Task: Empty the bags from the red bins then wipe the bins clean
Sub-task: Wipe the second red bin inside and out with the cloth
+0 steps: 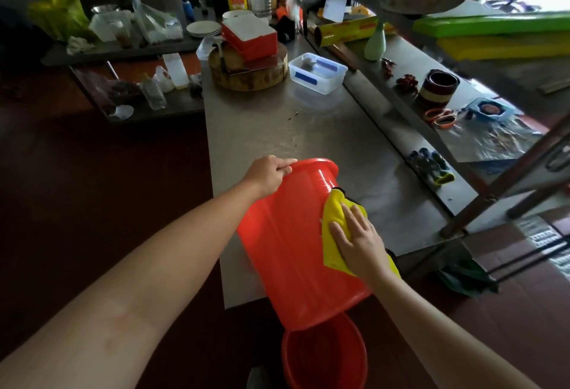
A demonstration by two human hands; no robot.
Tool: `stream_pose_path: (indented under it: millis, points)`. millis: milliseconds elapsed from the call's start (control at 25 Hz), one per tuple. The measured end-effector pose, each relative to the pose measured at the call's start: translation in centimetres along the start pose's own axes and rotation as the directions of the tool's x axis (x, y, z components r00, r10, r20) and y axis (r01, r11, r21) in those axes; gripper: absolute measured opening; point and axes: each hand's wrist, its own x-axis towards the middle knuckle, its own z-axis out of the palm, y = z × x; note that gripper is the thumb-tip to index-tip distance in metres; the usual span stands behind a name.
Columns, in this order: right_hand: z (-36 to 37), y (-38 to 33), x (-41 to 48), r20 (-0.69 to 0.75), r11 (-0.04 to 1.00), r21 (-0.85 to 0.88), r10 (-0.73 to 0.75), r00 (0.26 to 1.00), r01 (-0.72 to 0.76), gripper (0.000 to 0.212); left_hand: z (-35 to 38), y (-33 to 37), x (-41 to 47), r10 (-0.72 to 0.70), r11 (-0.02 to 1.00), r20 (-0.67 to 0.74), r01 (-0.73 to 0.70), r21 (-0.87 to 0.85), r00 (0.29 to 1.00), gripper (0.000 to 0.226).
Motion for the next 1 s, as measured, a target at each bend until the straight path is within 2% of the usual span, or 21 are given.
stream_pose_path:
  millis: [40, 120, 240, 320, 400, 520, 600, 720, 840, 920, 1000]
  points:
    - [0.4, -0.7, -0.9, -0.041, 0.994, -0.104, -0.038, 0.998, 0.033, 0.078, 0.1, 0.1, 0.2, -0.009, 1.0, 0.0, 0.009, 0.008, 1.0, 0.034]
    - [2.0, -2.6, -3.2, -0.066, 0.926, -0.323, -0.227, 0.972, 0.194, 0.069, 0.1, 0.3, 0.3, -0.019, 1.0, -0.001, 0.019, 0.012, 1.0, 0.033]
    - [5.6, -6.0, -5.7, 0.083, 0.721, -0.503, -0.508, 0.857, 0.476, 0.061, 0.2, 0.3, 0.2, -0.019, 1.0, 0.0, 0.019, -0.018, 1.0, 0.033]
    - [7.7, -7.6, -6.1, 0.235, 0.566, -0.598, -0.552, 0.8, 0.567, 0.061, 0.2, 0.2, 0.1, -0.013, 1.0, -0.009, 0.013, -0.021, 1.0, 0.033]
    - [8.3, -7.8, -6.0, 0.275, 0.534, -0.616, -0.544, 0.793, 0.579, 0.061, 0.2, -0.2, 0.1, -0.001, 1.0, -0.028, 0.0, -0.012, 1.0, 0.033]
    - [6.5, -6.4, -5.2, 0.156, 0.618, -0.556, -0.579, 0.8, 0.555, 0.059, 0.1, -0.9, 0.0, 0.002, 1.0, -0.048, -0.002, -0.005, 0.999, 0.033]
    - [4.2, -4.7, -4.5, 0.067, 0.716, -0.498, -0.531, 0.844, 0.49, 0.06, 0.2, -1.1, -0.1, 0.0, 1.0, -0.064, 0.0, -0.001, 0.998, 0.033]
    - [1.7, -2.3, -3.3, -0.019, 0.848, -0.404, -0.384, 0.923, 0.344, 0.064, 0.4, -1.2, -0.3, -0.006, 1.0, -0.067, 0.007, 0.011, 0.998, 0.034]
    - [0.1, 0.6, -1.6, -0.065, 0.975, -0.161, -0.168, 0.984, 0.156, 0.073, 0.2, -1.3, -0.7, -0.023, 1.0, -0.058, 0.022, -0.019, 0.998, 0.034]
    - [-0.7, 2.3, -0.8, -0.025, 0.999, 0.029, -0.024, 0.999, 0.025, 0.083, 0.2, -1.6, -1.1, -0.041, 0.998, -0.061, 0.038, -0.048, 0.997, 0.034]
    - [-0.7, 2.5, -0.9, -0.01, 0.998, 0.054, 0.043, 0.999, -0.043, 0.089, 0.2, -1.6, -1.3, -0.055, 0.997, -0.063, 0.051, -0.056, 0.997, 0.034]
